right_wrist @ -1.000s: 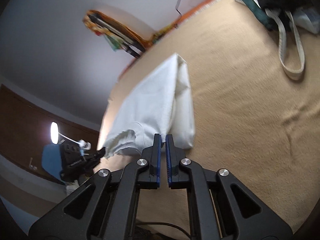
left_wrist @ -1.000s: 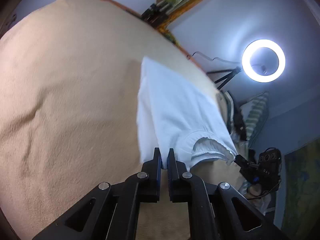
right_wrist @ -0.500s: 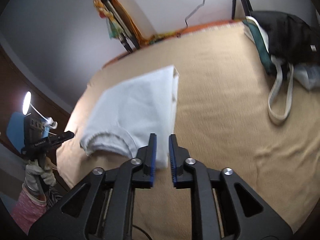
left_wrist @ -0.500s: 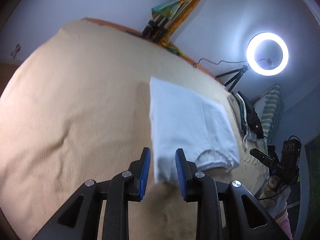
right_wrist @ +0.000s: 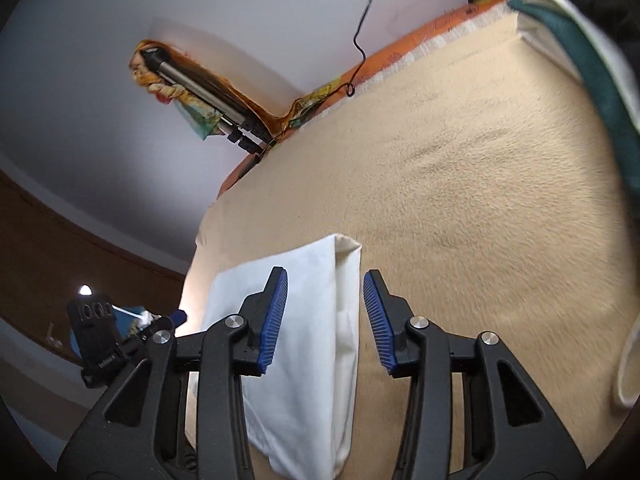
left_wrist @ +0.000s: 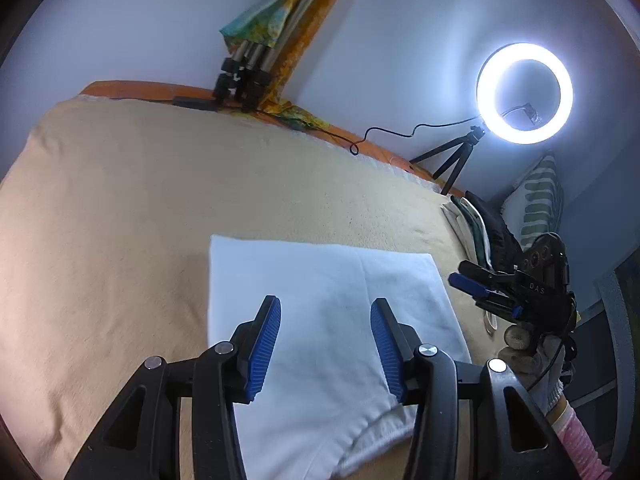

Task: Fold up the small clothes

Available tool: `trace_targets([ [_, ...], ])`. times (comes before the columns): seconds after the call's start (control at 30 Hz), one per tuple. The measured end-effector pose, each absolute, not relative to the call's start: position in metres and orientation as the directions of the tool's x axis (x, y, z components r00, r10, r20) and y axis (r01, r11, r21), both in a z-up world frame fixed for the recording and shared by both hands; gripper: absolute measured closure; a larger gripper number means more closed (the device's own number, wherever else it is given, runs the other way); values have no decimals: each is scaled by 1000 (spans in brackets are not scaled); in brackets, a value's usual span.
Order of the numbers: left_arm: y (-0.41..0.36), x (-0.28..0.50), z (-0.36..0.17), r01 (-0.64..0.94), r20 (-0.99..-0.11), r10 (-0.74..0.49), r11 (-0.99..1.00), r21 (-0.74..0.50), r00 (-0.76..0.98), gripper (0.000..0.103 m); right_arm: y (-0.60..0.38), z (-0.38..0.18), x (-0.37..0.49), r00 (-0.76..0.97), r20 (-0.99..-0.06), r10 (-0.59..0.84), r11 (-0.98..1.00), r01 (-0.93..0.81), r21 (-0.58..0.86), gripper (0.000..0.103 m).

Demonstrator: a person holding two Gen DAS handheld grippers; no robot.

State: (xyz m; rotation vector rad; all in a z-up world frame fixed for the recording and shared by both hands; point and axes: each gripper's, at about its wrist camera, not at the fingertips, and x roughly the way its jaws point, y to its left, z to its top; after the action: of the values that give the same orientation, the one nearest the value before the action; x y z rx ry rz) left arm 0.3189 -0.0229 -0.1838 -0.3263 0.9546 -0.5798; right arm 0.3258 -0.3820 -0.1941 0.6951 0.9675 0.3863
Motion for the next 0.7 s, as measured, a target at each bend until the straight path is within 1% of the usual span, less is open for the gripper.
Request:
trace_targets([
  [0.17,-40,335,-199,336,-687,-572,820,-463,448,54,-375,-217,350,478,-586,654,673,-12,740,60],
  [0.23,-41,339,-209,327,-694,-572,820,-470,437,54,-374,-223,355,476,-571,669,652,-6,758,61],
  [0.27,-41,342,-213,322,-698,-571,821,-472,433,54,-372,-225,358,475,-556,682,635,-9,772,67],
  [0.3,-41,343,-216,319,-701,-568,823,-471,432,54,-370,-226,360,475,-546,690,627,-15,779,77],
  [0.33,-41,344,-219,317,-703,-565,825,-468,432,54,-368,-226,361,475,-545,691,630,-25,777,82],
  [0.37,-41,345,-222,317,-703,-563,826,-466,434,53,-366,-224,361,483,-556,677,648,-33,761,90],
  [0.4,-40,346,-224,317,-704,-561,828,-463,436,53,-364,-221,360,496,-577,649,681,-40,731,93],
  [0.47,-40,346,-229,322,-712,-546,837,-441,442,53,-362,-218,359,519,-636,571,754,-26,656,95],
  [0.53,-37,345,-229,326,-713,-546,837,-440,440,53,-361,-217,358,520,-715,466,830,22,557,96],
  [0.57,-35,345,-228,324,-713,-547,837,-442,439,53,-359,-213,355,526,-740,418,862,27,507,96],
  [0.63,-29,343,-221,312,-707,-534,846,-433,464,52,-356,-199,349,549,-755,357,898,22,440,95],
  [0.7,-21,344,-214,297,-689,-536,844,-446,487,51,-348,-177,340,593,-730,339,914,-23,406,95],
])
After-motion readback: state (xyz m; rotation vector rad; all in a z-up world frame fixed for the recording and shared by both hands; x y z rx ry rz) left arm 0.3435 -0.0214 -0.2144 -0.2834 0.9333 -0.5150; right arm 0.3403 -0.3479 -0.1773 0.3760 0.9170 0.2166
